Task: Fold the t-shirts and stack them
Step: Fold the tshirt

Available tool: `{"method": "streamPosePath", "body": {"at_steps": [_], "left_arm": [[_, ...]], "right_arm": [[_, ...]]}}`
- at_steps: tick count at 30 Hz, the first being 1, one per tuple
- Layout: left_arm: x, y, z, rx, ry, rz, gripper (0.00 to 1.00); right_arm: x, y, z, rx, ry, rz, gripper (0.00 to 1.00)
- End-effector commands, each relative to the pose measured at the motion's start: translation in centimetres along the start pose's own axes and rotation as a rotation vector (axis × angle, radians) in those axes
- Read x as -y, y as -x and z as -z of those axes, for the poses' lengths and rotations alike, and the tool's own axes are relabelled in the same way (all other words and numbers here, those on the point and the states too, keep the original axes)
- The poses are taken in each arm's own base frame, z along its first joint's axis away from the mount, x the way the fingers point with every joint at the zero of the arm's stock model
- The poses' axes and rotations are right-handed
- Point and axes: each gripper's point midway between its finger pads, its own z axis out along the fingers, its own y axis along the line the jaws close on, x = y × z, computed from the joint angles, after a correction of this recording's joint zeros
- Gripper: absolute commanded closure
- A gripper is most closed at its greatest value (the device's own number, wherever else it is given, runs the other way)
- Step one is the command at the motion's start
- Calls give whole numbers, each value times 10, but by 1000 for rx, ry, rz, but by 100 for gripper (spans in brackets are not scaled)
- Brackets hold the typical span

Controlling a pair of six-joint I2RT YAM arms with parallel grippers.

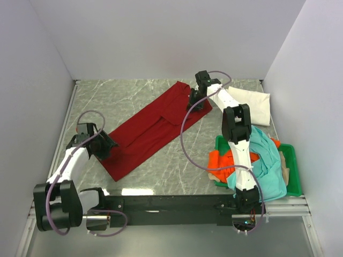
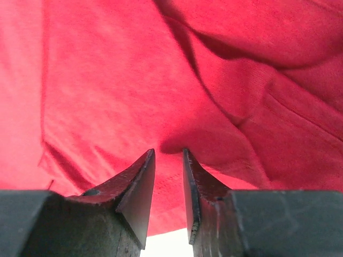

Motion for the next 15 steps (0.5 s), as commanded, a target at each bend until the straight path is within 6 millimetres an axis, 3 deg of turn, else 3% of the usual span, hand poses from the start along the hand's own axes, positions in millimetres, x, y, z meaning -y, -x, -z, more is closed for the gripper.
{"method": "streamPosePath", "body": {"at_steps": [1, 5, 8, 12, 15], "left_arm": [[15, 26, 25, 99, 6, -41, 34], [8, 39, 35, 174, 64, -52, 34], [2, 39, 31, 175, 90, -33, 33], [-9, 36, 22, 165, 133, 0, 33], [-15, 34, 18, 164, 152, 17, 33]], "right_arm": [[-37, 29, 39, 111, 136, 75, 64], [-56, 38, 78, 173, 195, 103, 64], [-66, 30, 96, 179, 235, 111, 64], [-79, 4, 100, 135, 279, 124, 64], [-86, -21, 89, 82, 285, 143, 64]]}}
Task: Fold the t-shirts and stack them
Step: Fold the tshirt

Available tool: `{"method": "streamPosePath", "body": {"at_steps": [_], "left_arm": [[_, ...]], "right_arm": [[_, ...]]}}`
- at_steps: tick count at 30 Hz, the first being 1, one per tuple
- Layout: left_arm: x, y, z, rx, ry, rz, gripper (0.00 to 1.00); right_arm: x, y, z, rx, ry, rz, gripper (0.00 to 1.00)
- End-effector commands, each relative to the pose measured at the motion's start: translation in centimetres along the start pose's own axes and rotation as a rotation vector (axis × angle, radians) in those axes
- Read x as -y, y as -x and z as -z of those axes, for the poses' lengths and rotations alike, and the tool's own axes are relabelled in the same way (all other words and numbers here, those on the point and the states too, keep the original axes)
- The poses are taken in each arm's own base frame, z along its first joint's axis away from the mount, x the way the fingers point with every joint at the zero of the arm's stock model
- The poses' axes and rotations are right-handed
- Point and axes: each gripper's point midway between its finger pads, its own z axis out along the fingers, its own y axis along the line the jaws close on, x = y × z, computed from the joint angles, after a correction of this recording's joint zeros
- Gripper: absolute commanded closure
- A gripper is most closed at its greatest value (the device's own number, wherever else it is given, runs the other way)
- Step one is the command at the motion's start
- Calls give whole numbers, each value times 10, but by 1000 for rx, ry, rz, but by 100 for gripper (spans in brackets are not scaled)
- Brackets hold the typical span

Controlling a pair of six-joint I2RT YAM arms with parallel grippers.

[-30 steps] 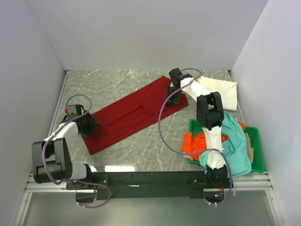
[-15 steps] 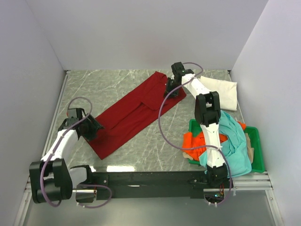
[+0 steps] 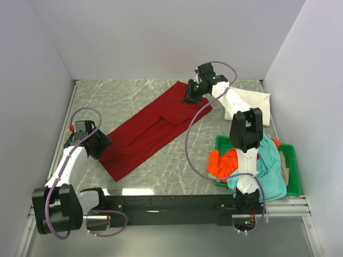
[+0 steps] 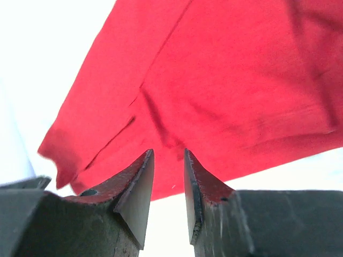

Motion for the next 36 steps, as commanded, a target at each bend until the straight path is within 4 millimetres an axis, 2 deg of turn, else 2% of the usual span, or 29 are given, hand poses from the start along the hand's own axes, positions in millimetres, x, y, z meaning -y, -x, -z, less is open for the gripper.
{"method": "streamPosePath", "body": {"at_steps": [1, 5, 7, 11, 15, 18, 23, 26, 32, 35, 36], "left_arm": [[-9, -1, -5, 15, 44, 23, 33], [-16, -7, -12, -2, 61, 32, 32], [-14, -11, -14, -10, 60, 30, 32], [-20, -23, -22, -38, 79, 30, 32], [-24, -38, -27, -72, 90, 29, 32], [-28, -39, -27, -49, 114, 15, 32], [-28, -43, -27, -51, 132, 3, 32], [-25, -54, -26, -63, 135, -29, 32], [-24, -82, -22, -113, 162, -60, 32], [-22, -97, -22, -152, 149, -78, 32], [-21, -101, -22, -161, 143, -86, 32]], "right_arm": [[-32, -28, -4, -46, 72, 51, 64], [-36, -55, -27, -121, 59, 62, 64], [-37, -63, -34, -138, 50, 65, 64], [-26, -75, -51, -183, 27, 31, 64], [-12, -79, -62, -191, -15, 26, 64], [2, -83, -73, -207, -55, 14, 64], [25, -86, -83, -221, -126, -17, 64], [34, -85, -86, -228, -163, -24, 64], [57, -69, -90, -220, -233, -40, 64], [63, -62, -92, -218, -240, -44, 64], [63, -54, -90, -201, -241, -40, 64]]}}
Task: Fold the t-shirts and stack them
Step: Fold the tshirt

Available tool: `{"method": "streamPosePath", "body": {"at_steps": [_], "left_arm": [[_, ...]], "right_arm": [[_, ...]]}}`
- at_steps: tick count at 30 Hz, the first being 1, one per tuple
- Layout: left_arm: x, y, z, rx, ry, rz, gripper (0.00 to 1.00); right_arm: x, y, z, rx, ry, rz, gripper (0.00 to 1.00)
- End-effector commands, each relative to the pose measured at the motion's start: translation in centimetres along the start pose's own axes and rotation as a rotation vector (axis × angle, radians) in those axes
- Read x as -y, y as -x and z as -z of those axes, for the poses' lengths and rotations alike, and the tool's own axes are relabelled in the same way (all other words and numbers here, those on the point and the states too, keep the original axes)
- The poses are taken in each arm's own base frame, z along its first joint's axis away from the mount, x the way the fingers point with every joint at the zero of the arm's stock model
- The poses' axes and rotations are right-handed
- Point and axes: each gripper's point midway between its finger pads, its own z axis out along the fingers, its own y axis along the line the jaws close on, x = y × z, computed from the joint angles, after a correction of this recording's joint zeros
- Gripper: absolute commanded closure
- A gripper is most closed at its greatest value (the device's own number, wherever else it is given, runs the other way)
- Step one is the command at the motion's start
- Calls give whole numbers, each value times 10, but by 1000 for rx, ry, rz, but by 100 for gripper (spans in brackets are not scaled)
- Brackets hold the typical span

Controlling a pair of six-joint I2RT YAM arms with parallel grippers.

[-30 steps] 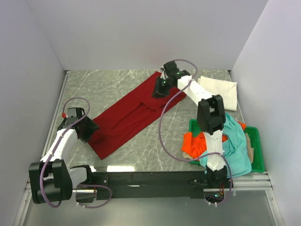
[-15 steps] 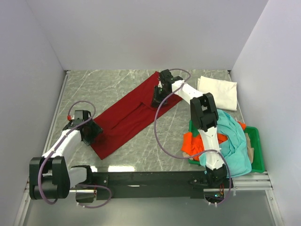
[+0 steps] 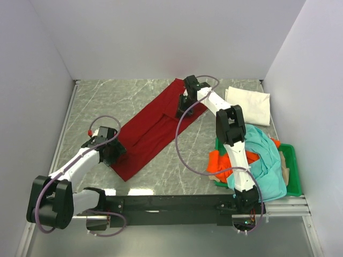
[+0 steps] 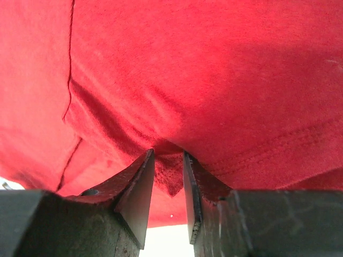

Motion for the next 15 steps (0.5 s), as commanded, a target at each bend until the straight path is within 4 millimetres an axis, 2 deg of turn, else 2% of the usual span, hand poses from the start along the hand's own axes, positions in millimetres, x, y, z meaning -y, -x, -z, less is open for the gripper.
{"method": "streamPosePath", "body": {"at_steps": [1, 9, 15], "left_arm": [[-16, -36, -3, -111, 46, 5, 32], [-4, -63, 2, -189, -57, -42, 33], [3, -84, 7, -246, -107, -81, 33]], "right_arm": [[40, 14, -9, 14, -122, -15, 64], [41, 34, -5, 44, -122, 9, 64], [41, 34, -8, 36, -117, 26, 63]]}}
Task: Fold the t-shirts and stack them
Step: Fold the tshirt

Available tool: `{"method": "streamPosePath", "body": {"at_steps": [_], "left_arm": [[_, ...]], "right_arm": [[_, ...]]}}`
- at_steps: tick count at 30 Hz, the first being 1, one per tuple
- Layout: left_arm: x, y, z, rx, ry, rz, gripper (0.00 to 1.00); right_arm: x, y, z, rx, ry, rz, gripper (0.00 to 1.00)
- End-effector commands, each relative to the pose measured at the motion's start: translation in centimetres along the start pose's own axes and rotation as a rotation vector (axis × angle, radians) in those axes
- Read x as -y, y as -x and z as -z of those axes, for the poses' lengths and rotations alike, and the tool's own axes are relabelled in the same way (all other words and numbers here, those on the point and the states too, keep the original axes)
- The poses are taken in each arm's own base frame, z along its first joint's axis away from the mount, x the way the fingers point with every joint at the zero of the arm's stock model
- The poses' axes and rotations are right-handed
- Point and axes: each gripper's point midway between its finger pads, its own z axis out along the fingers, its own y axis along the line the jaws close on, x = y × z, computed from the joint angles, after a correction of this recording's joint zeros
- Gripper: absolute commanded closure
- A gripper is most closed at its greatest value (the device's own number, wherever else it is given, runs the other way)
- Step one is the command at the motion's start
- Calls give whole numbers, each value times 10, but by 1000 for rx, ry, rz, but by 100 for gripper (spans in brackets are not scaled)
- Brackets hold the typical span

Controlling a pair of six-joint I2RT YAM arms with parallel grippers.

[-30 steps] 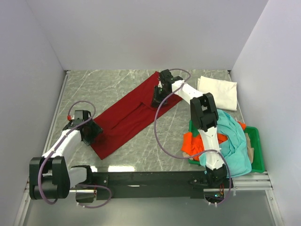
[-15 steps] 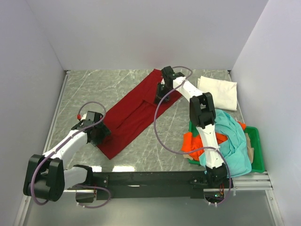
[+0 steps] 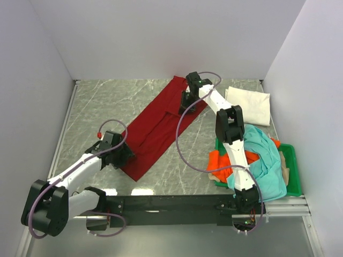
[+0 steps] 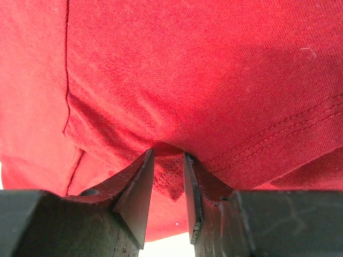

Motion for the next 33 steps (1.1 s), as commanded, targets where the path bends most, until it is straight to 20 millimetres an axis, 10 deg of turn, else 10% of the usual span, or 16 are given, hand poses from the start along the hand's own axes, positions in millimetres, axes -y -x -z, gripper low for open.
{"method": "streamPosePath", "body": {"at_steps": [1, 15, 33], "left_arm": [[-22, -49, -2, -170, 45, -9, 32], [1, -89, 11, -172, -62, 13, 33], [43, -144, 21, -236, -205, -4, 32]], "right_arm": [[25, 2, -14, -10, -71, 20, 63], [24, -6, -8, -29, -103, 87, 60], [-23, -24, -17, -37, -55, 175, 58]]}}
